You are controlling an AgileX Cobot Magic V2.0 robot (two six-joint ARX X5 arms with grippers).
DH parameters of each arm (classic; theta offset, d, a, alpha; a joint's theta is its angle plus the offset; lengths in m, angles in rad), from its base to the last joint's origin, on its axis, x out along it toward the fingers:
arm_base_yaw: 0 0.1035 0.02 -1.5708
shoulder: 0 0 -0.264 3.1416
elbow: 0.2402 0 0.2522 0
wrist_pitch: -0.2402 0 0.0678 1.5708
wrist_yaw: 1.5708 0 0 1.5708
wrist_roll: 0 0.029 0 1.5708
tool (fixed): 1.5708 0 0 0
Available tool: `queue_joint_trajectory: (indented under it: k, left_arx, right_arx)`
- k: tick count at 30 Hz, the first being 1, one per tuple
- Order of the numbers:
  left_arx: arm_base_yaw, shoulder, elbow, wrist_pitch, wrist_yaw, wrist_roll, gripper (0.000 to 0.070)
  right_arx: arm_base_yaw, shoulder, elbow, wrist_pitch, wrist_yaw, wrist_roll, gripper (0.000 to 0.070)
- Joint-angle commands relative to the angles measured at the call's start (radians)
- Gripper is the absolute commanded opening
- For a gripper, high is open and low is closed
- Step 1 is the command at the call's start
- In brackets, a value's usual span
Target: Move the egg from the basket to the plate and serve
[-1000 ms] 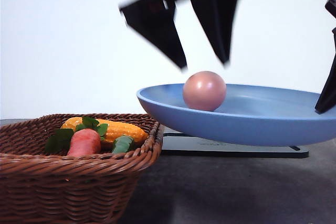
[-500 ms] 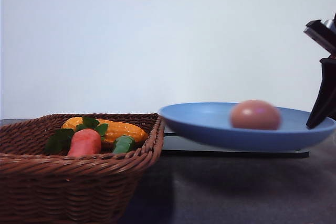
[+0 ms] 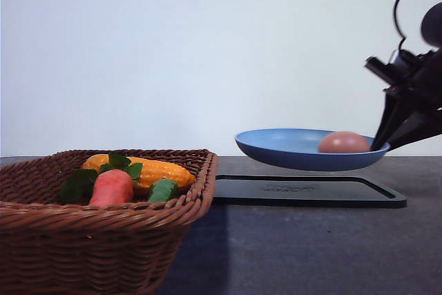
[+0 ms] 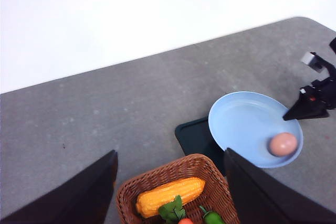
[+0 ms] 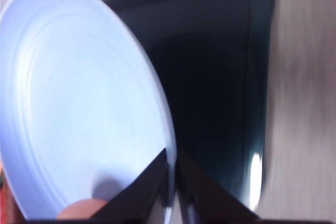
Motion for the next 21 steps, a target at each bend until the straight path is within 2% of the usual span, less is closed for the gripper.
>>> queue_joint_trajectory:
  k: [1,7,15,21]
  left_arx:
    - [-0.009,0.004,0.017,0.004,-0.006,-0.001,0.0409]
    - [-0.009,-0.002,0.017,-0.034,-0.006,-0.026,0.0409]
    - [-0.009,0.001,0.017,-0.041,-0.006,-0.04,0.0409]
    - [-0.009,0.005,0.017,-0.041,-0.006,-0.047,0.0385]
  right_arx:
    - [0.002,0.056,0.059,-0.006,-0.013,-0.008,0.0]
    - [0.002,0.173,0.162,-0.068,-0.012,-0.013,0.0]
    - [0.003,0.21,0.165,-0.072,0.029,-0.025,0.0003]
    - [0.003,0.21,0.165,-0.071,0.031,-0.042,0.0166]
